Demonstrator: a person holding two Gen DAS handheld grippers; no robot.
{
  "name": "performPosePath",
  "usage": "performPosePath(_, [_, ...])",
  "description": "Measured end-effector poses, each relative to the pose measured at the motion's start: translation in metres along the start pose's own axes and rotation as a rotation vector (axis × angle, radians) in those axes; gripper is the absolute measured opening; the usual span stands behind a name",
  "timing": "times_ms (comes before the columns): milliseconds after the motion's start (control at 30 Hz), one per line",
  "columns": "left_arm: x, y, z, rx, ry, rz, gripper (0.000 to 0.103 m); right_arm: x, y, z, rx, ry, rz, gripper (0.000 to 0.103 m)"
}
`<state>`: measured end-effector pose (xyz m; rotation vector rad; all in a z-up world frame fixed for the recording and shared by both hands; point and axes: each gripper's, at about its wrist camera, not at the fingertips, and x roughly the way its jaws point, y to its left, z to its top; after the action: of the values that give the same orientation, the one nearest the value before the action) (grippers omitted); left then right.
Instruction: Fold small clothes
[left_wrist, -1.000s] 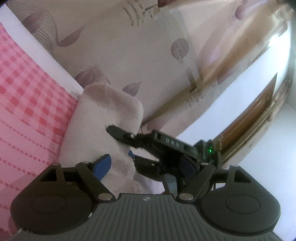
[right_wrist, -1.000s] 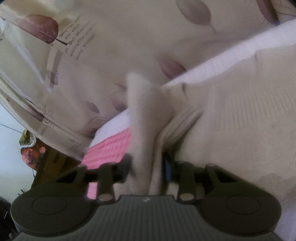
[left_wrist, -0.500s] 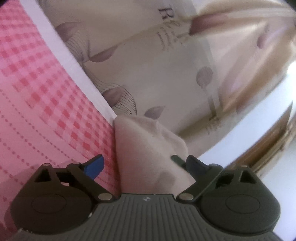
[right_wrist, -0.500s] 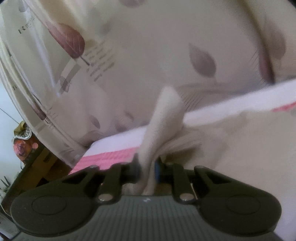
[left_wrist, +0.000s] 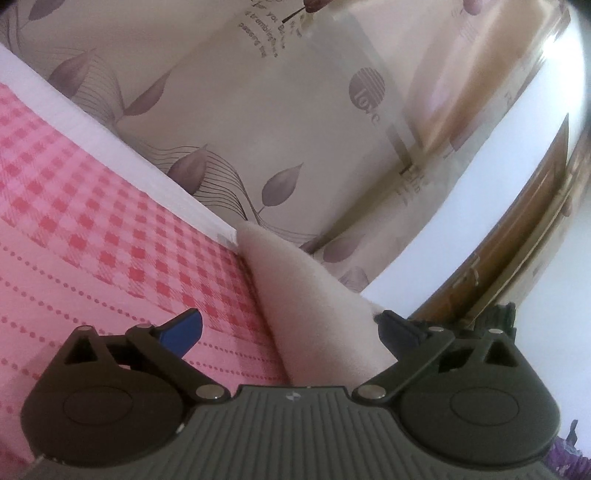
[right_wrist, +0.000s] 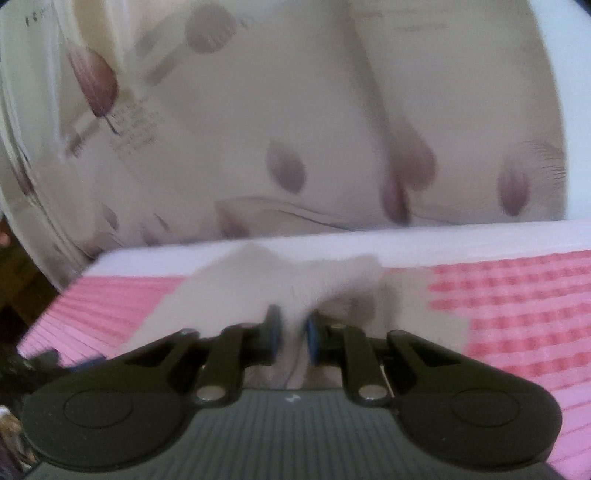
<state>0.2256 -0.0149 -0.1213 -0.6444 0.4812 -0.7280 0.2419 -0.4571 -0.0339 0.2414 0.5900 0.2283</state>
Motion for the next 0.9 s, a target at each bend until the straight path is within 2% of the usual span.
performPosePath(233, [0.001, 0.005, 0.000, -0.031, 0.004, 0.016, 0.102, -0.011, -0.024, -0.023, 0.033, -0.004, -0.030, 0.014])
performPosePath(300, [0.002, 0.004, -0.001, -0.026, 0.005, 0.021, 0.102, -0.006, -0.035, -0.027, 0.122, 0.018, 0.023, 0.016])
performPosePath(367, [0.002, 0.003, -0.001, -0.017, 0.007, 0.024, 0.102, 0.000, -0.047, -0.031, 0.238, 0.016, 0.111, 0.016])
performPosePath(400, [0.003, 0.002, -0.001, -0.014, 0.008, 0.026, 0.102, 0.004, -0.051, -0.033, 0.274, 0.019, 0.128, 0.024])
performPosePath(433, [0.003, 0.002, -0.001, -0.011, 0.009, 0.029, 0.102, 0.008, -0.055, -0.035, 0.313, 0.020, 0.132, 0.040])
performPosePath(500, [0.003, 0.001, -0.001, -0.010, 0.010, 0.032, 0.102, 0.015, -0.061, -0.039, 0.380, 0.011, 0.140, 0.062])
performPosePath(533, [0.003, 0.001, -0.002, -0.008, 0.009, 0.033, 0.102, 0.017, -0.062, -0.041, 0.395, 0.003, 0.163, 0.065])
performPosePath(633, [0.003, 0.001, -0.002, -0.004, 0.011, 0.037, 0.102, 0.028, -0.058, -0.041, 0.395, -0.016, 0.154, 0.063])
performPosePath(667, [0.003, 0.001, -0.002, -0.003, 0.009, 0.039, 0.102, 0.031, -0.054, -0.040, 0.388, -0.016, 0.157, 0.056])
performPosePath(700, [0.002, 0.001, -0.002, -0.005, 0.007, 0.041, 0.102, 0.034, -0.050, -0.039, 0.358, -0.009, 0.146, 0.025])
performPosePath(733, [0.002, 0.002, -0.001, -0.013, 0.006, 0.044, 0.102, 0.035, -0.046, -0.038, 0.324, 0.003, 0.135, 0.016])
performPosePath(900, [-0.008, -0.003, 0.001, -0.119, -0.056, 0.034, 0.102, 0.012, -0.019, -0.021, 0.074, -0.037, 0.010, 0.015])
